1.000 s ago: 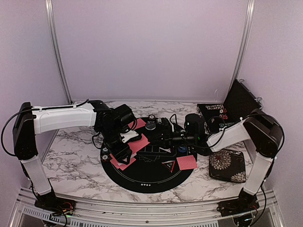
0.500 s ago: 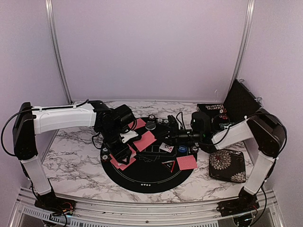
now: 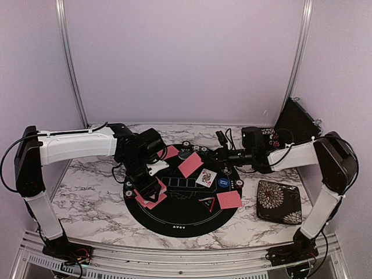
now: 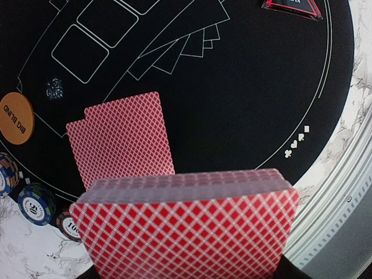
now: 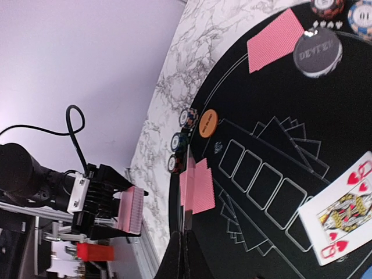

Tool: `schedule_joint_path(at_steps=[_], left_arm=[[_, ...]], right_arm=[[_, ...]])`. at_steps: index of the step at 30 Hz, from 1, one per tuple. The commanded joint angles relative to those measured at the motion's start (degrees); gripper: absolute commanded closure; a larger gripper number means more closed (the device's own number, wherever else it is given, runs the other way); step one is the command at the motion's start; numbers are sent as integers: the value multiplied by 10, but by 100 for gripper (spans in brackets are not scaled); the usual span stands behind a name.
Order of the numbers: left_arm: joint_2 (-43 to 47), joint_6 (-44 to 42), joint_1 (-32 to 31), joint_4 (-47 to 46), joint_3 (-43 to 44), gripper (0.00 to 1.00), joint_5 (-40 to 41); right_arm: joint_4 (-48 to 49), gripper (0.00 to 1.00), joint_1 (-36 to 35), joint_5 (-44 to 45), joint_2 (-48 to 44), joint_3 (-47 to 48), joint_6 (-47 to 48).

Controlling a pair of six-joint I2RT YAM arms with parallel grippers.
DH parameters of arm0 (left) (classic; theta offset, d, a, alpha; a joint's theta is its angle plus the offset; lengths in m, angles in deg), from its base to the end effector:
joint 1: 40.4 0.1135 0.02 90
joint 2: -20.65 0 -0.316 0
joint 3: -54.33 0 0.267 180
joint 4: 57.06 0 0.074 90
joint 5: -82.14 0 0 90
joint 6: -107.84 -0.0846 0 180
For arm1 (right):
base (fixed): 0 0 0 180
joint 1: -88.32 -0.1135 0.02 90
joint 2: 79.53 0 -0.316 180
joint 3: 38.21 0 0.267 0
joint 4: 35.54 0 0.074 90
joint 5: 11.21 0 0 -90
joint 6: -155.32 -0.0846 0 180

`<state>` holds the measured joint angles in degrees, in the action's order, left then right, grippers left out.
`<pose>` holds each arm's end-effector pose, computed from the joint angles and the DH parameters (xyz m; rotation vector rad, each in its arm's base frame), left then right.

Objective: Distribute texas hold em gaming equipment
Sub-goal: Flop the poker card in the community card area.

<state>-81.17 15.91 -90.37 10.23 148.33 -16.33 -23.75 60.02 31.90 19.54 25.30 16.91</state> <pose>0.2411 -0.3065 0.2341 1.3136 2.6341 -0.3556 0.3297 0.2476 0.2171 -0.2249 2.2377 1.6118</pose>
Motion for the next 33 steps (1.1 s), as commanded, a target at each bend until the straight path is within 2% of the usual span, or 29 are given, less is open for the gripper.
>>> schedule_joint_path(at_steps=[1, 6, 14, 26, 33], left_arm=[[25, 0, 2, 8, -4, 46, 4], [24, 0, 3, 8, -4, 46, 3], [20, -1, 3, 8, -1, 46, 3], [25, 0, 4, 7, -5, 46, 2], [26, 0, 5, 6, -6, 46, 2]], right_arm=[[-171, 100, 6, 64, -24, 79, 181], [-301, 100, 4, 168, -32, 138, 307], [-369, 100, -47, 352, -5, 201, 403], [-371, 100, -129, 556, 33, 224, 506], [-323, 100, -168, 601, 37, 198, 546]])
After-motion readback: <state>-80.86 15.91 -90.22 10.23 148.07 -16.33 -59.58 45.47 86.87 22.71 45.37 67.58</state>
